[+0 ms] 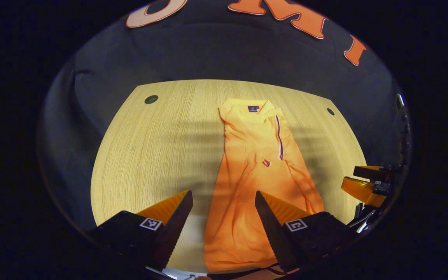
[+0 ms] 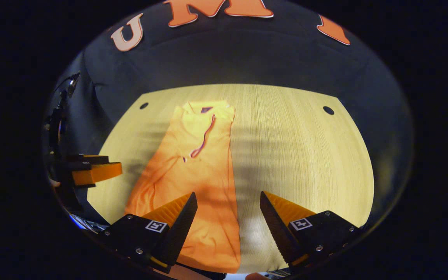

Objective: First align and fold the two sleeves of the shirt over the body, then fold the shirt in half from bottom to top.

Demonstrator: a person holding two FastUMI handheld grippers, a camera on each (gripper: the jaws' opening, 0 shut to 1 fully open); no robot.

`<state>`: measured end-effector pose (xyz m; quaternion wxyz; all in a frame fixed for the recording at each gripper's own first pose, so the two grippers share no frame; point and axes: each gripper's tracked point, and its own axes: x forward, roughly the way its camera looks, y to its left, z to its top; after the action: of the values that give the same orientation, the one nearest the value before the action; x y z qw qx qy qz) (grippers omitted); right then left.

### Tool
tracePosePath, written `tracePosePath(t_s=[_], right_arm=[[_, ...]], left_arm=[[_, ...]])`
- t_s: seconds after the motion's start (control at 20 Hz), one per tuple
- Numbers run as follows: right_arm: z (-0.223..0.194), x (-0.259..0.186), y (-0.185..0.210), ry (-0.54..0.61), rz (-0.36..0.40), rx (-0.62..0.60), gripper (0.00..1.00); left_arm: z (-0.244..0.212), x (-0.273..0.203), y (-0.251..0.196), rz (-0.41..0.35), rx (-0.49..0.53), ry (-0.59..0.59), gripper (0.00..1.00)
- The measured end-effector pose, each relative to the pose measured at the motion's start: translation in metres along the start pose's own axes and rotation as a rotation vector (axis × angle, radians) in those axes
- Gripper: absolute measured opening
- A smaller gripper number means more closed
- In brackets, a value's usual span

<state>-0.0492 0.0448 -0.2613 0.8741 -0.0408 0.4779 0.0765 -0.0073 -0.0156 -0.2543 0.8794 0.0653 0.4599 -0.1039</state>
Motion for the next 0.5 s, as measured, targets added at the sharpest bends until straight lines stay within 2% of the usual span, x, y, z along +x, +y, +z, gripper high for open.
tracePosePath(t_s=[0.2, 0.5], right_arm=[[-0.054, -0.001, 0.008, 0.126, -0.003, 0.004, 0.99], [-0.121, -0.014, 0.021, 0.267, -0.009, 0.06, 0.99]], left_arm=[[-0.047, -0.01, 0.022, 0.053, 0.049, 0.033, 0.99], [-0.134, -0.013, 0.019, 0.04, 0.021, 0.177, 0.99]])
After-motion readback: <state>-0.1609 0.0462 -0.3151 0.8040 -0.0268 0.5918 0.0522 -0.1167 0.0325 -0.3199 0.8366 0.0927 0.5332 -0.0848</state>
